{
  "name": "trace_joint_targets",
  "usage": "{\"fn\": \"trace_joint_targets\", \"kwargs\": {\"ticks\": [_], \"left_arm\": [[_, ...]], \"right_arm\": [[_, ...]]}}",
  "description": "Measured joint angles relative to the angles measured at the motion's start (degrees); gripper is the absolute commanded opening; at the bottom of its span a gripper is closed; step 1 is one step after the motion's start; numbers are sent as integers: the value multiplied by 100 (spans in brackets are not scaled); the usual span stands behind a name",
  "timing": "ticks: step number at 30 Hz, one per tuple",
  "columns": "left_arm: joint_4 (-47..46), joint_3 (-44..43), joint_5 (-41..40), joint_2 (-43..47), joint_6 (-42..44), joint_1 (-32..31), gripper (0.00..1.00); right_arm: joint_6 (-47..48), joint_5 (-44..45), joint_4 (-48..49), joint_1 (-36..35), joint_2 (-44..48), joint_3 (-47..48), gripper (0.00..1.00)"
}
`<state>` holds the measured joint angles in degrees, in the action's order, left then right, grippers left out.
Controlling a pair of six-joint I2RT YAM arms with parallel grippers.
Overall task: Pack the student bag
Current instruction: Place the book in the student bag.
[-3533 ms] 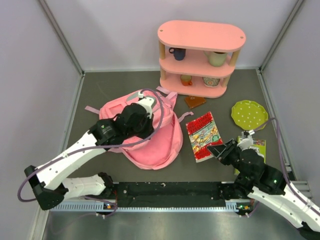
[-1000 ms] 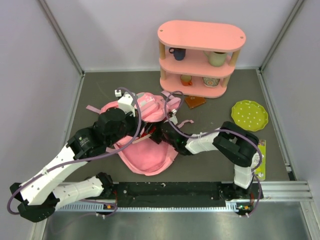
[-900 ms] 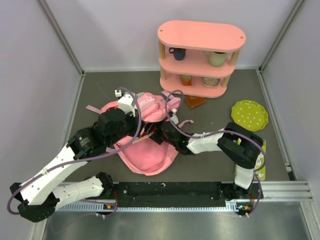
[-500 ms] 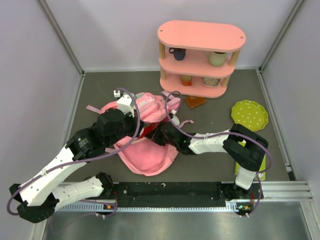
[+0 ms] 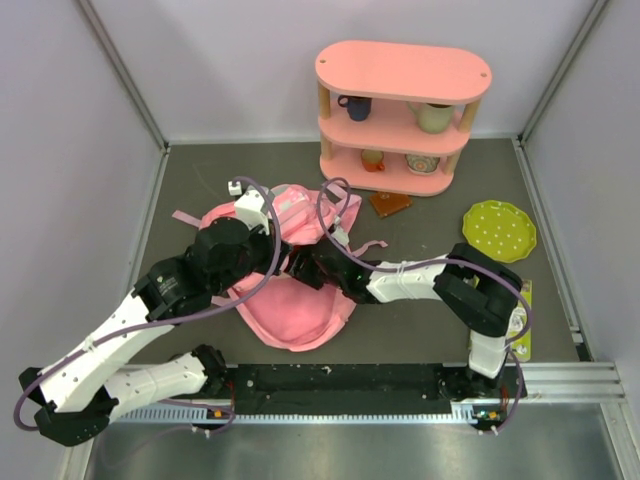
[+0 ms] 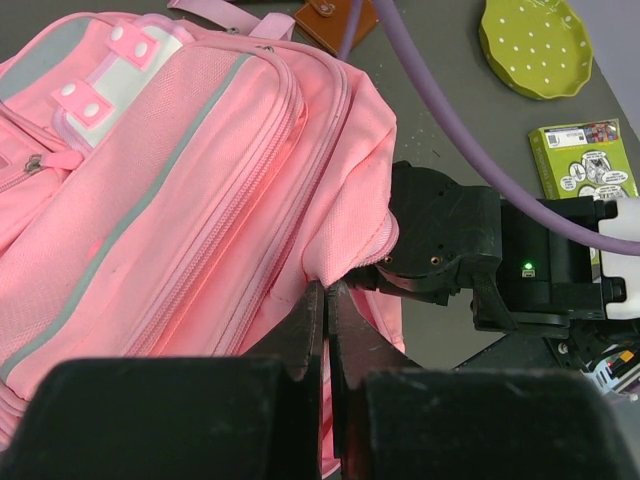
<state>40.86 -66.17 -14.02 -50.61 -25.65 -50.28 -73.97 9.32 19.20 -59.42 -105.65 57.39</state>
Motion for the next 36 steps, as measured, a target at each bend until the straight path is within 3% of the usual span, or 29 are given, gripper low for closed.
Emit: {"fn": "trace_joint_targets", "kwargs": {"ticks": [13,24,31,36], "left_arm": [[-74,151,-20,116,-22,0,0],[-98,247,22,229,-20,2,0],[-42,424,26,463,-24,31,0],[-17,516,46,492,-85,31,0]], "right_arm": [[505,-144,-33,-81,407,-369,59],[741,522,131,-74,57,-157,68],[1003,872,1484,-74,-4,-662,72],[1257,787,1937,-74,254,-1276,73]]}}
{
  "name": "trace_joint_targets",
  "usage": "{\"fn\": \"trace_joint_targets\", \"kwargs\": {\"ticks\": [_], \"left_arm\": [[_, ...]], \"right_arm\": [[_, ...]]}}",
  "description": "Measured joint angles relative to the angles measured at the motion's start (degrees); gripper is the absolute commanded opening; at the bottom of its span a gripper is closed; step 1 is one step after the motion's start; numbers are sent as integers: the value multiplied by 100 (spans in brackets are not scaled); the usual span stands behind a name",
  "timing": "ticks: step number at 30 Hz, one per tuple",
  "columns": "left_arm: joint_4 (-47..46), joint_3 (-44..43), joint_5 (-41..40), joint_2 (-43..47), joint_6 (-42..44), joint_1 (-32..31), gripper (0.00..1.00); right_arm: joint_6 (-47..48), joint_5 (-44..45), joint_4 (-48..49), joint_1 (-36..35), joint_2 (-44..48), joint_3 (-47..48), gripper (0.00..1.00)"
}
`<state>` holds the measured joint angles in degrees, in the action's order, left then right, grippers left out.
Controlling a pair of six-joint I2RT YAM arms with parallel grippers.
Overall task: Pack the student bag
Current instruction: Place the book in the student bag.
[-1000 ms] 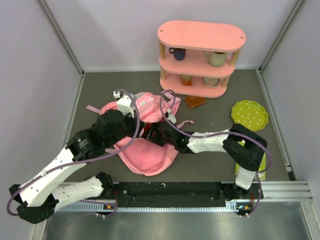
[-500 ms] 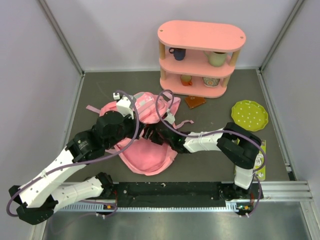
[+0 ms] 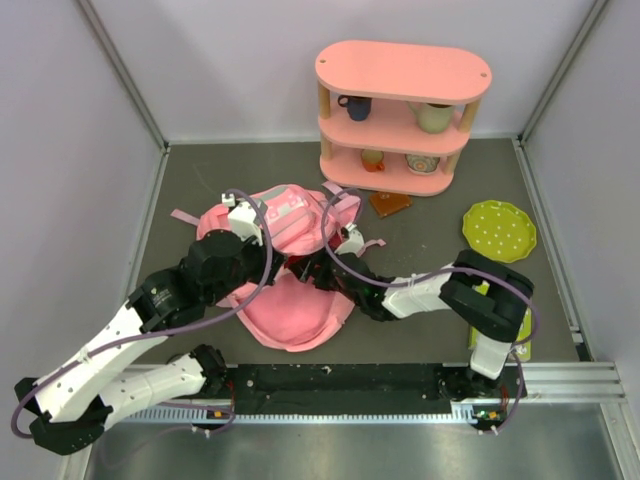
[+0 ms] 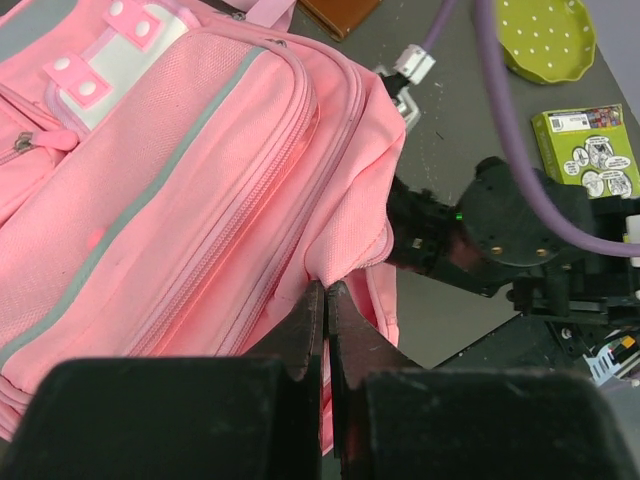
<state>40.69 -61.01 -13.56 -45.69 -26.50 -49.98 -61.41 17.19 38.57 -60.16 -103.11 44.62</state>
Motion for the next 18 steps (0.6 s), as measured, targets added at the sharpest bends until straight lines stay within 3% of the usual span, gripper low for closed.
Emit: {"fn": "trace_joint_targets", "kwargs": {"ticks": [8,17,18], "left_arm": [[-31,109,-157,11,-142,2,0],[-46,341,-457,44,-505,2,0],[-44,369,-455,50,-535,0,5]], "right_arm": [[369,-455,221,-120,1241,-708,73],[636,-695,-313,-439,2500,-1545,73],[664,-656,-474,-466,2669,-1655,73]]}}
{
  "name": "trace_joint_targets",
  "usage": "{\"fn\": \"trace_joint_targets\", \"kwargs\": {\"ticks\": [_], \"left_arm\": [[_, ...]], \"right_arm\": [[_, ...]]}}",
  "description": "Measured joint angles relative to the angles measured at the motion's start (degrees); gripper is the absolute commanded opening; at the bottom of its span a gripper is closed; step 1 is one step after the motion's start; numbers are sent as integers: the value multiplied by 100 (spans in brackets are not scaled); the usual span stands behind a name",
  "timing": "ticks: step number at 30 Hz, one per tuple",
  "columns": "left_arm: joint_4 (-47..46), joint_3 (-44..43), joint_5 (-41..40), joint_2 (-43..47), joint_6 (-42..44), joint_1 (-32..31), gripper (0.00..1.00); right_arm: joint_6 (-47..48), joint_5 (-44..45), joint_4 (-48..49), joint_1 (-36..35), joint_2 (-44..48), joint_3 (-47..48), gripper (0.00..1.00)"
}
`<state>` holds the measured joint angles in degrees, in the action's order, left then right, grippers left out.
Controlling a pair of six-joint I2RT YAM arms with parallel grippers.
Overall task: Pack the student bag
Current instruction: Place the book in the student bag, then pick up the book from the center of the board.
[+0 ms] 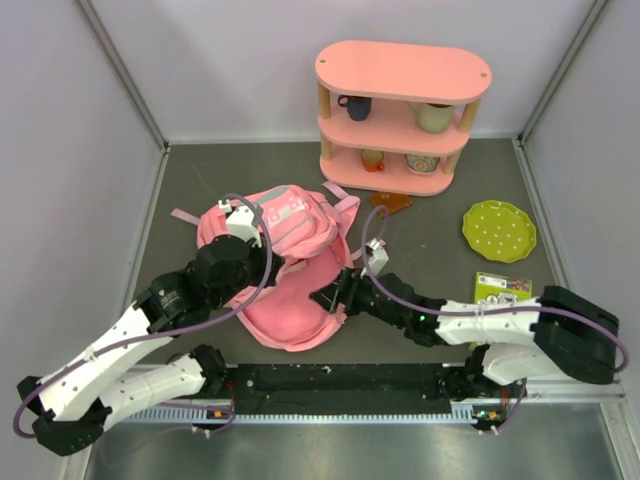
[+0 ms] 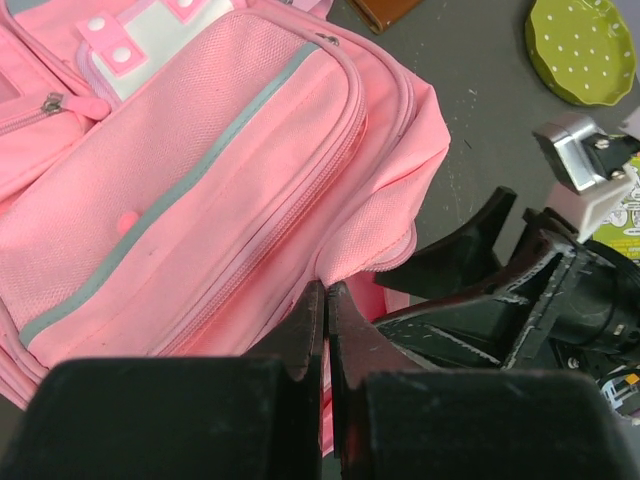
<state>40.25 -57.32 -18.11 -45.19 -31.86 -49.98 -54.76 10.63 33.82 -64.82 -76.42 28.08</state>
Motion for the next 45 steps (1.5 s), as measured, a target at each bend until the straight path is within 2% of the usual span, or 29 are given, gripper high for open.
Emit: {"fn": "trace_joint_targets", "kwargs": {"ticks": [5,9,11,13,16,17,19,20,25,31,32,33,39,42,45], "left_arm": [[-24,164,9,50,-151,0,10],[-17,260,0,144,-179,2,16],[-13,264,-2,162,-192,2,12],[-15,264,22,166,-190,2,15],[-20,264,98,164,-175,4,33],[-20,264,125,155,-146,7,43],[-28,264,188,144,-129,9,52],[-70,264,234,142,-131,15,62],[-190,210,463,74,-98,39,84],[-396,118,745,-76,-92,39,91],[-426,116,793,-85,-94,39,92],[-431,116,822,-87,-94,39,97],[-470,116,994,-92,-109,39,98],[-518,116,1075,-122,-109,39,98],[-562,116,1130,-149,-107,39,98]], "right_arm": [[127,435,-1080,-28,1279,-509,73],[188,905,-2124,-31,2747,-796,75],[212,1215,-2761,-31,3539,-815,77],[212,1556,-3471,-31,4271,-815,79],[46,2140,-4647,-31,5206,-765,82],[-70,2382,-5112,-28,5488,-710,83],[-444,2798,-6146,-26,5834,-468,85],[-719,3032,-6749,-17,5965,-299,86],[-1731,3687,-8658,103,6118,356,89],[-2605,4151,-10306,516,5416,1161,97],[-2719,4210,-10450,579,5272,1263,98],[-2809,4245,-10561,629,5152,1342,99],[-2859,4330,-10904,1222,4662,1587,99],[-2271,4249,-10889,1718,4310,1628,99],[-1421,3928,-10469,2590,3928,1611,99]]}}
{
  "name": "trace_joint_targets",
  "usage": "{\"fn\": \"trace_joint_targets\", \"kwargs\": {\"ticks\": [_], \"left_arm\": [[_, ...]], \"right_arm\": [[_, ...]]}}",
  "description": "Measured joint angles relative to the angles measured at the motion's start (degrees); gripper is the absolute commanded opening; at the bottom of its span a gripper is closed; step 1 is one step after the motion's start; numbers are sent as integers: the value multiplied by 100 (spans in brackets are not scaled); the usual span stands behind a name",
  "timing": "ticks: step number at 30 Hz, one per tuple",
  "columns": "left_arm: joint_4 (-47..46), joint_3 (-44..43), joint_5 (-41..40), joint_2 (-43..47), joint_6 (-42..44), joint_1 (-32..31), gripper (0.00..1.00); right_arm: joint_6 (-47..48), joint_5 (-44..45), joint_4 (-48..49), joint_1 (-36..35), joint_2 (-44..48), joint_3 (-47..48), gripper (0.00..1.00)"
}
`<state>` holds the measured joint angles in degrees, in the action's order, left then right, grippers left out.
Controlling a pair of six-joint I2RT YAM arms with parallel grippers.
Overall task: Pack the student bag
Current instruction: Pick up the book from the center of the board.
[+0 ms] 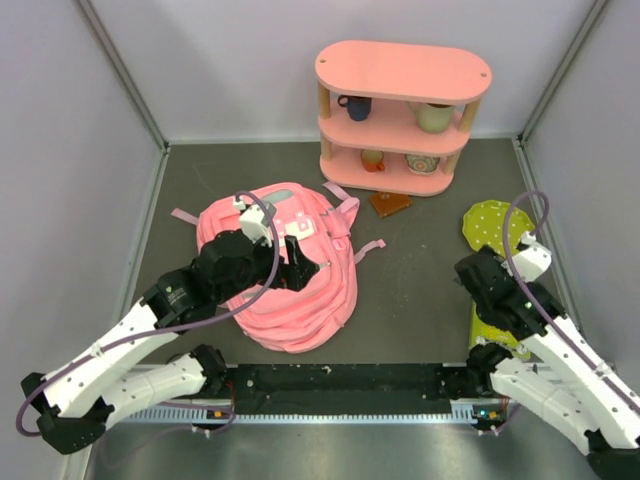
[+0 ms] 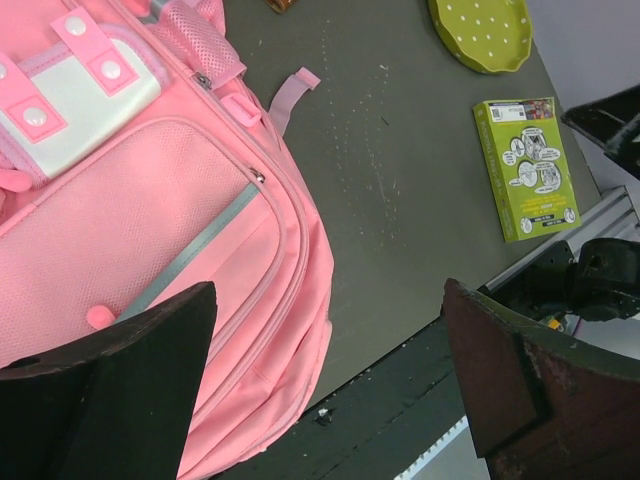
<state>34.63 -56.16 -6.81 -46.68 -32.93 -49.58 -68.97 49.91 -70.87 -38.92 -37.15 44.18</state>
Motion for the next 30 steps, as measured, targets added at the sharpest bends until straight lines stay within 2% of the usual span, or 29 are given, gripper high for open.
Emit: {"fn": "trace_joint_targets", "kwargs": {"ticks": [2,5,8,13,19,30], "left_arm": [[-2,0,2,4,0,0,98],[-15,0,0,7,2,0,98],[-13,0,11,28,24,0,98],[20,-9,22,24,186,0,98],[4,-9,107,-9,293,0,98],[-149,-9,319,-286,310,0,98]], "right_arm": [[708,-518,612,844,-120,-138,99],[1606,-1508,1427,2651,-107,-457,99],[2170,-2337,1764,4277,-157,-579,99],[2592,-3412,2149,5934,-542,-573,99],[2887,-3738,2726,6830,-1762,-636,99],[3252,-3178,3700,6946,-1451,-1287,99]]}}
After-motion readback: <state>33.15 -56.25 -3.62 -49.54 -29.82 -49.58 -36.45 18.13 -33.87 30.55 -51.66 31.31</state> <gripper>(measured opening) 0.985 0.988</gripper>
